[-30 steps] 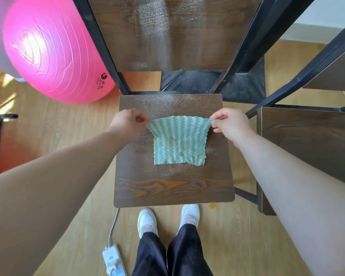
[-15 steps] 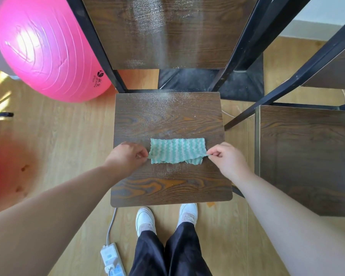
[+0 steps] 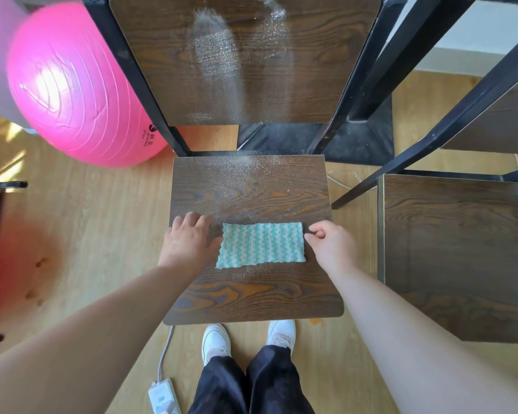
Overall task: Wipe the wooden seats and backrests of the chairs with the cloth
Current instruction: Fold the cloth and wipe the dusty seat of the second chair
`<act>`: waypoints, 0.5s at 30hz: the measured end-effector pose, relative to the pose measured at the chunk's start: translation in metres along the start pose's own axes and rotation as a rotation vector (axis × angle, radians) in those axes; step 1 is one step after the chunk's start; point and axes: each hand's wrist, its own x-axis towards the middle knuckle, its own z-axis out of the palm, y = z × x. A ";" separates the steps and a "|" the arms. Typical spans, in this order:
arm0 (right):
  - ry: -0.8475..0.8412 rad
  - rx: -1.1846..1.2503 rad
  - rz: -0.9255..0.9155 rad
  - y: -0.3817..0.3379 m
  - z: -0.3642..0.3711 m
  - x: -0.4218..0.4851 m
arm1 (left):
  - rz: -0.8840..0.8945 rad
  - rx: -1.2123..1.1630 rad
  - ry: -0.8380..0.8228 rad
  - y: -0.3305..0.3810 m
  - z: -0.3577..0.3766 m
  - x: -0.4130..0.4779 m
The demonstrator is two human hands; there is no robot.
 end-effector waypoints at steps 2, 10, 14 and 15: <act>-0.003 -0.021 0.045 -0.003 0.003 0.005 | -0.022 0.024 0.016 0.002 0.000 -0.001; -0.032 -0.076 -0.032 -0.006 0.022 0.022 | -0.100 -0.011 0.096 -0.009 0.006 -0.010; -0.072 -0.161 -0.079 -0.010 0.025 0.027 | -0.148 -0.023 0.087 -0.017 0.006 -0.017; -0.085 -0.189 -0.089 -0.011 0.025 0.028 | -0.157 -0.025 0.088 -0.019 0.006 -0.019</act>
